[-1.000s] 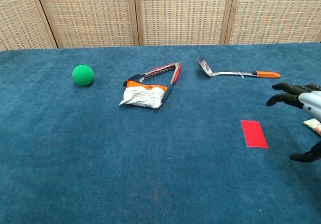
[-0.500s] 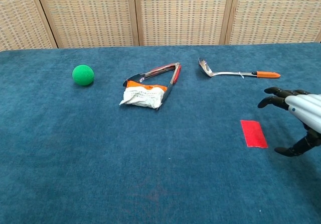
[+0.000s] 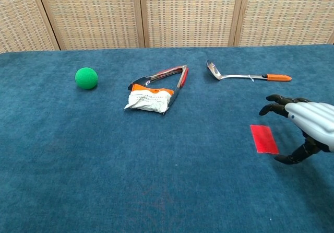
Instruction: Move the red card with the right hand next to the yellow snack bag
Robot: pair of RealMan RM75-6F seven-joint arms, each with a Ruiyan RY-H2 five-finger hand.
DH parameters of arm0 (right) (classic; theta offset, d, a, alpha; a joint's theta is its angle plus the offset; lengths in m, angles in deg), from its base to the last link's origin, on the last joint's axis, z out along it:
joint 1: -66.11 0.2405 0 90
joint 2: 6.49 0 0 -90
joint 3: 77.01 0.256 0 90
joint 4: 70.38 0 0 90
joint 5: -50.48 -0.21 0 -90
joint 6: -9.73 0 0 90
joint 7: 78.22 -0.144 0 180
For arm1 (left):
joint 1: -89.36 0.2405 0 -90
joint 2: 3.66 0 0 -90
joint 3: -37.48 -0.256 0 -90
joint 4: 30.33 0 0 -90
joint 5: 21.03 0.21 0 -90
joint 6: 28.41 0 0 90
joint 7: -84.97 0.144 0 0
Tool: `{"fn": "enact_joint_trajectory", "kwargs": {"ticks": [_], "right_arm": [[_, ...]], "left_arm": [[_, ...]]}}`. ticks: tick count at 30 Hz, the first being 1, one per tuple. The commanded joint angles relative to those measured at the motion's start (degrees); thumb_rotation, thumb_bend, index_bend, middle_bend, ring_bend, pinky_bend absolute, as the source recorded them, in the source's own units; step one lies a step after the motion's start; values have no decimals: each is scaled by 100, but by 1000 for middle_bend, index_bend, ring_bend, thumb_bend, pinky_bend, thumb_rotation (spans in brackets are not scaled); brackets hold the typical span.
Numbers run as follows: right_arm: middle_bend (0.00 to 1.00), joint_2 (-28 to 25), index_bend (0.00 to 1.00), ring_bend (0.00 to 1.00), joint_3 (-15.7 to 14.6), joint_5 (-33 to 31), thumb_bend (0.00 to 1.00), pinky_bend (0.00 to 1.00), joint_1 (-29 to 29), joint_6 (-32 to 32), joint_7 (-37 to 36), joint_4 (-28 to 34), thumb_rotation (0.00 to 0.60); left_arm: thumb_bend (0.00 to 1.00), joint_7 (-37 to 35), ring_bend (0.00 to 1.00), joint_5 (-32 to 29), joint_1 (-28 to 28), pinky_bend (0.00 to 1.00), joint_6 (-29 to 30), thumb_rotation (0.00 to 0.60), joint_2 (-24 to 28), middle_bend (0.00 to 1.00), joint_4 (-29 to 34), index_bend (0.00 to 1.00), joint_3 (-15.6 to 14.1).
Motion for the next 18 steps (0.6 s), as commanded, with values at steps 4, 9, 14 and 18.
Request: {"fn": "enact_joint_trajectory", "kwargs": {"ticks": [4,9,14,18], "right_arm": [[0,68,178,0,30,-101,247,0,77,42,-16,-104,600],[0,112,178,0,51,-177,255,0,135,75,-40,-187,600],[0,140,178,0,79,-255,258,0,196,133,-77,-316,600],[0,147,178,0,101,-338,260,0,223,187,-171,-423,600]], "left_arm": [[215,-28,0,-28,-5,0,-14,600,5,0,-13,0,11],[215,-27,0,-44,-22,0,-57,600,-8,0,-31,0,6],[216,-2,0,-49,-39,0,-93,600,-24,0,-39,0,-5],[216,-7,0,-77,-48,0,-118,600,-30,0,-52,0,1]]}}
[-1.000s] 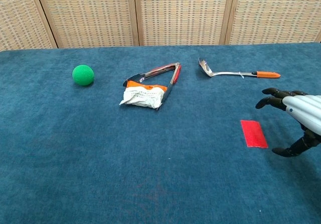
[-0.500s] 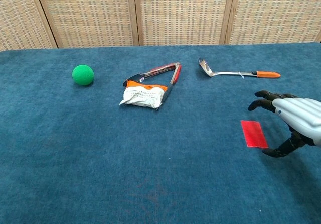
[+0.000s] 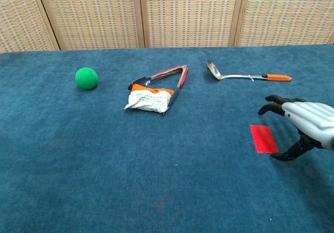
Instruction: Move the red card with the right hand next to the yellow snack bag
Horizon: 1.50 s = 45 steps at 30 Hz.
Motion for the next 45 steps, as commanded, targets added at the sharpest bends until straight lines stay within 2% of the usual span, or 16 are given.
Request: {"fn": "enact_joint_trajectory", "kwargs": {"ticks": [1,13,23,38,45], "right_arm": [[0,13,178,0,11,-49,260,0,21,42,-73,-77,600],[0,136,177,0,24,-149,260,0,135,170,-271,-357,600],[0,212,186,0,173,-199,260,0,300,200,-328,-537,600],[0,-77,187,0,387,-265,260,0,452,-40,-96,19,600],[0,-322,201,0,221,-297,260,0,310,-278,120,453,600]], "left_arm": [[217,-1,0,-8,-6,0,-12,600,-3,0,-6,0,1],[217,25,0,-8,-30,0,-64,600,-23,0,6,0,-24],[217,22,0,16,-41,0,-62,600,-38,0,-9,0,-34],[217,8,0,38,-61,0,-53,600,-36,0,14,0,-29],[218,-1,0,70,-73,0,-57,600,-25,0,38,0,-39]]}}
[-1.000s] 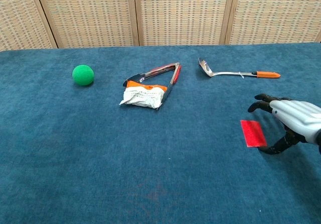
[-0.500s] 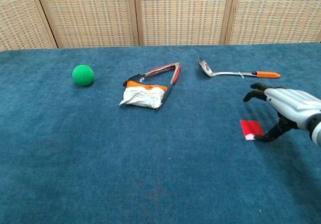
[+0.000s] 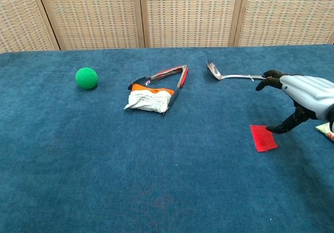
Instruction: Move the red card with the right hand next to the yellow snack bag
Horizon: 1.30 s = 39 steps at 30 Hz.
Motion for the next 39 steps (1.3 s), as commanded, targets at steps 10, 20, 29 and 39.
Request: {"fn": "enact_joint_trajectory", "kwargs": {"ticks": [10,20,29,39], "right_arm": [[67,17,395,0,-414,365,260,0,-335,-517,-158,31,600],[128,234,452,0,-493,481,260,0,-401,-539,-343,-330,600],[127,413,452,0,-515,611,260,0,-438,-522,-600,-709,600],[127,533,452,0,-536,675,260,0,-513,-467,-809,-981,600]], "left_arm": [[218,3,0,94,3,0,36,600,2,0,40,0,-42],[218,-25,0,101,2,0,37,600,-3,0,20,0,-49],[218,8,0,91,-16,0,0,600,-26,0,16,0,-55],[218,26,0,94,-23,0,-15,600,-38,0,21,0,-67]]}}
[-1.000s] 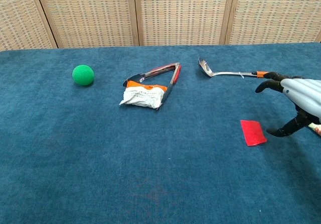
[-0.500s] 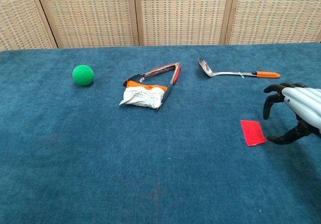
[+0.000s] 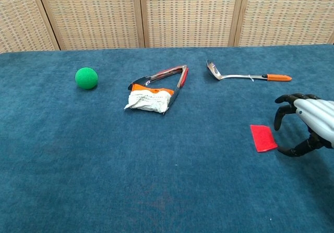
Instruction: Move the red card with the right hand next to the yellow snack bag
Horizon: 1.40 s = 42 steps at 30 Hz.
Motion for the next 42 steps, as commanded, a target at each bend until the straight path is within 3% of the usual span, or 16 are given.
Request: {"fn": "enact_joint_trajectory", "kwargs": {"ticks": [1,27,42], "right_arm": [[127,16,452,0,-1,11,260,0,-18,3,-15,-14,600],[134,337,453,0,111,26,260,0,21,202,-152,-392,600],[153,361,513,0,191,45,260,0,82,240,-62,-283,600]], "left_arm": [[218,9,0,-3,-2,0,-8,600,-3,0,4,0,-4],[218,2,0,56,-13,0,-4,600,-8,0,28,0,-31],[218,-40,0,82,-18,0,1,600,8,0,53,0,-41]]}}
